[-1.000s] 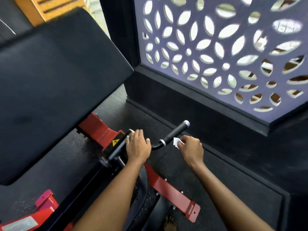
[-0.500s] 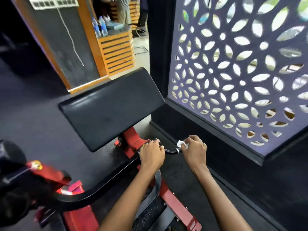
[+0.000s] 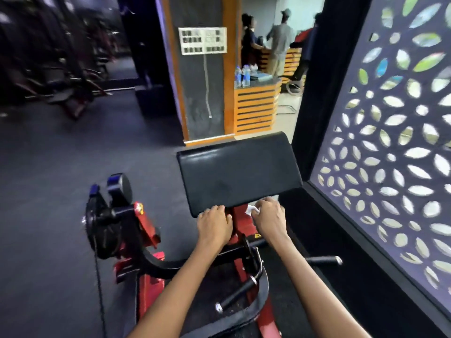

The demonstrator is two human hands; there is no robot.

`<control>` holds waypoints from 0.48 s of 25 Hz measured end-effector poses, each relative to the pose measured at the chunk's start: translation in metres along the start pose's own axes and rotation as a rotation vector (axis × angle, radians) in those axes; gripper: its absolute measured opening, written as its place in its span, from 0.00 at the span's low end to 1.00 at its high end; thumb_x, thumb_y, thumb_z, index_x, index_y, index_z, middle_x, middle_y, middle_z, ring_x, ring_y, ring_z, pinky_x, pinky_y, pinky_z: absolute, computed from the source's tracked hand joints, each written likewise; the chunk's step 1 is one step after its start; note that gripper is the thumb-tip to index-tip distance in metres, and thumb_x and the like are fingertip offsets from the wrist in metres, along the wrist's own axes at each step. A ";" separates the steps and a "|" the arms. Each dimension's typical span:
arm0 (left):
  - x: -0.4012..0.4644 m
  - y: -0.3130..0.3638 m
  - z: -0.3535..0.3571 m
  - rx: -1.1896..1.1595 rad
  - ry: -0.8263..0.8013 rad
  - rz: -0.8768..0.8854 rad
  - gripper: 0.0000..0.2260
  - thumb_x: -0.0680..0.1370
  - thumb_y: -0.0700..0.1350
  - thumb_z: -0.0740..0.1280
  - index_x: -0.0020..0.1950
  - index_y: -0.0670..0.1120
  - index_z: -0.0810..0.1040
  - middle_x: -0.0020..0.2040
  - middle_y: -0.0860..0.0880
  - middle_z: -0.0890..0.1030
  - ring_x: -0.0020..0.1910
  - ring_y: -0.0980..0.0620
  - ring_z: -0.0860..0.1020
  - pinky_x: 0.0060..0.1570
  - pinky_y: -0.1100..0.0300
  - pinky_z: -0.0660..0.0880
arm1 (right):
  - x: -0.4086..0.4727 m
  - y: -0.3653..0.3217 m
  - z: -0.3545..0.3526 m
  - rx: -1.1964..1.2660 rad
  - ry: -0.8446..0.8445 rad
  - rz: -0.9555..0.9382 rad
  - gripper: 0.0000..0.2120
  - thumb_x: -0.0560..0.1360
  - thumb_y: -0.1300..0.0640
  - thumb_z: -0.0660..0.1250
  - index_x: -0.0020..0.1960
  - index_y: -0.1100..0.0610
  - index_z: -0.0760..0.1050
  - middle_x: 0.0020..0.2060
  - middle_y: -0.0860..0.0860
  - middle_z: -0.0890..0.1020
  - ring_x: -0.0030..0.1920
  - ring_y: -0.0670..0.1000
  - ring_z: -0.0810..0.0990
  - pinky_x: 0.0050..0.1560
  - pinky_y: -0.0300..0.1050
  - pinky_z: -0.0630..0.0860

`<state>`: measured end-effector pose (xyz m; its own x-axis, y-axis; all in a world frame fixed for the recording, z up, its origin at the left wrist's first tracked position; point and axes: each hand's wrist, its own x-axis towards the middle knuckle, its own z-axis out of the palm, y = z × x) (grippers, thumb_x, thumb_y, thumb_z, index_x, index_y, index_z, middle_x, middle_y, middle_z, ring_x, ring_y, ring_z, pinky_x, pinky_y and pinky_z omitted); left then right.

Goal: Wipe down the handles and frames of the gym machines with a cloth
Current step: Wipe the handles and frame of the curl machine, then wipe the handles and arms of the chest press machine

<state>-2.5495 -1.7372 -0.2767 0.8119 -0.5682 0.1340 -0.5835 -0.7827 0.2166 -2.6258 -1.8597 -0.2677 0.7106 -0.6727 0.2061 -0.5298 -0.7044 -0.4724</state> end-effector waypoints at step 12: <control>-0.106 -0.054 -0.053 0.149 0.212 -0.669 0.15 0.80 0.50 0.58 0.62 0.45 0.74 0.59 0.46 0.78 0.60 0.45 0.75 0.58 0.54 0.68 | -0.017 -0.100 0.019 0.165 -0.359 -0.668 0.09 0.77 0.56 0.61 0.45 0.62 0.75 0.43 0.61 0.81 0.46 0.63 0.78 0.37 0.47 0.67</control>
<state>-2.6030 -1.6211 -0.2519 0.9737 0.0957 0.2067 0.0571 -0.9810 0.1853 -2.5760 -1.7739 -0.2399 0.9764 0.0175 0.2155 0.1199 -0.8733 -0.4723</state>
